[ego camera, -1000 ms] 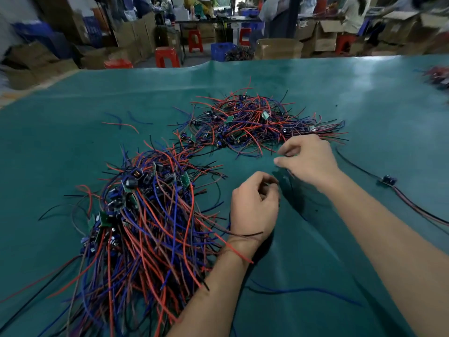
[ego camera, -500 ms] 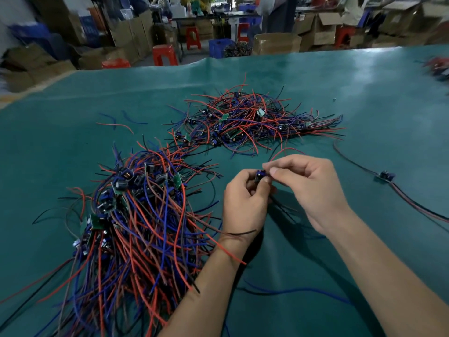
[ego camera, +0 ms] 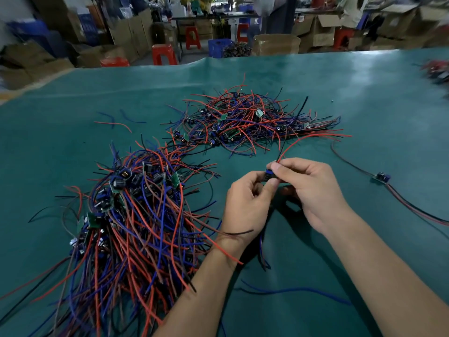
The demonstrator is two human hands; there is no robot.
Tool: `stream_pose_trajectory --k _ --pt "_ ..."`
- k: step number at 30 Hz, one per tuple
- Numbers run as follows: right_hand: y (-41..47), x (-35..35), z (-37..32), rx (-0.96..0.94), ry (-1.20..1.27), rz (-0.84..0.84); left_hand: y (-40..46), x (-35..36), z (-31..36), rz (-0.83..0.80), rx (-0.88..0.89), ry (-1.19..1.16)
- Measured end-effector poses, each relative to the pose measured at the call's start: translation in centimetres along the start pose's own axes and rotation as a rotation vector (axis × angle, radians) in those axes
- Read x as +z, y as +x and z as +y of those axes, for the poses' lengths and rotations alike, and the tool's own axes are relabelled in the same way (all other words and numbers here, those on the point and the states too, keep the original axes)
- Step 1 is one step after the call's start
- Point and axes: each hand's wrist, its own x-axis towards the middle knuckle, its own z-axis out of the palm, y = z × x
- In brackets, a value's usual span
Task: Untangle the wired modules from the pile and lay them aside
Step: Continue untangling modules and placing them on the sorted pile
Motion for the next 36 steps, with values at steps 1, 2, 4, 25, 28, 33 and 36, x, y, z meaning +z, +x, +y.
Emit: stream_pose_trajectory --k 1,2,4,25,28,33,36 --pt "0.1 -0.1 0.0 -0.024 -0.019 0.022 0.0 0.0 -0.1 -0.008 -0.010 0.002" --pt "0.2 -0.2 0.0 -0.053 -0.048 0.045 0.0 0.0 -0.2 -0.016 -0.026 0.002" --pt "0.4 -0.4 0.1 -0.116 -0.132 0.079 0.0 -0.1 -0.3 -0.024 -0.049 0.010" --pt "2.7 -7.4 -1.1 -0.307 -0.171 0.826 -0.5 -0.2 0.4 -0.040 -0.025 0.057" --pt "2.4 -6.9 -0.8 -0.226 -0.308 0.830 -0.2 -0.2 0.2 0.064 -0.033 0.009" --pt "0.5 -1.2 0.3 -0.093 -0.385 0.096 -0.2 0.1 0.0 0.120 -0.040 -0.040" --pt "-0.1 0.4 0.6 -0.132 -0.273 -0.042 -0.3 0.0 0.1 0.080 -0.003 0.000"
